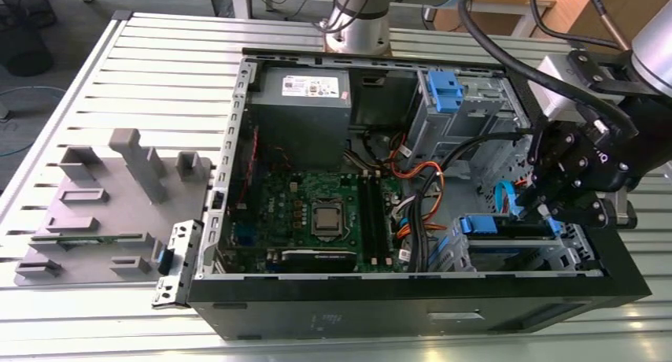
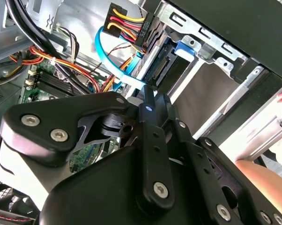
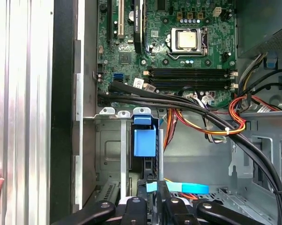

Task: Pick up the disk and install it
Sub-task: 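Insert the first disk wire, then insert the second disk wire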

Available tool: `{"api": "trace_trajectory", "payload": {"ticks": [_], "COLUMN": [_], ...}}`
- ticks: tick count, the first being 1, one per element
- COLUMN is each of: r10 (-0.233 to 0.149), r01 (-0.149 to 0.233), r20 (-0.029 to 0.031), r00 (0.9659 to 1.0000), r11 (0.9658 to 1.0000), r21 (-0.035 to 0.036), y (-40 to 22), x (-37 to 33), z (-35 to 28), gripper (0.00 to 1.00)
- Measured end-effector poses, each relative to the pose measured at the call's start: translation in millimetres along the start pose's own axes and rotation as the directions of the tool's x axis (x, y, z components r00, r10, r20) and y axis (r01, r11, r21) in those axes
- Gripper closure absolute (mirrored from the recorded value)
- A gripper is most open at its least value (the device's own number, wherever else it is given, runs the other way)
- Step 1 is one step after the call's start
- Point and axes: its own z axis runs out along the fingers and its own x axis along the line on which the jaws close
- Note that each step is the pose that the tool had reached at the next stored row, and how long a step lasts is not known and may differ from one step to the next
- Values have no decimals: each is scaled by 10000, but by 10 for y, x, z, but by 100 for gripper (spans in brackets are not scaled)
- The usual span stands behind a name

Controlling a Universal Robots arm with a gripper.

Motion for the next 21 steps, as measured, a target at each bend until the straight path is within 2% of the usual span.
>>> {"api": "trace_trajectory", "payload": {"ticks": [7, 11, 21], "r10": [0, 1, 0], "r01": [0, -1, 0], "r20": [0, 1, 1], "r00": [10000, 10000, 10000], "r11": [10000, 10000, 10000], "r21": [-3, -3, -3], "y": [-111, -113, -111], "x": [-3, -3, -4], "z": [-5, -7, -61], "gripper": [76, 76, 76]}}
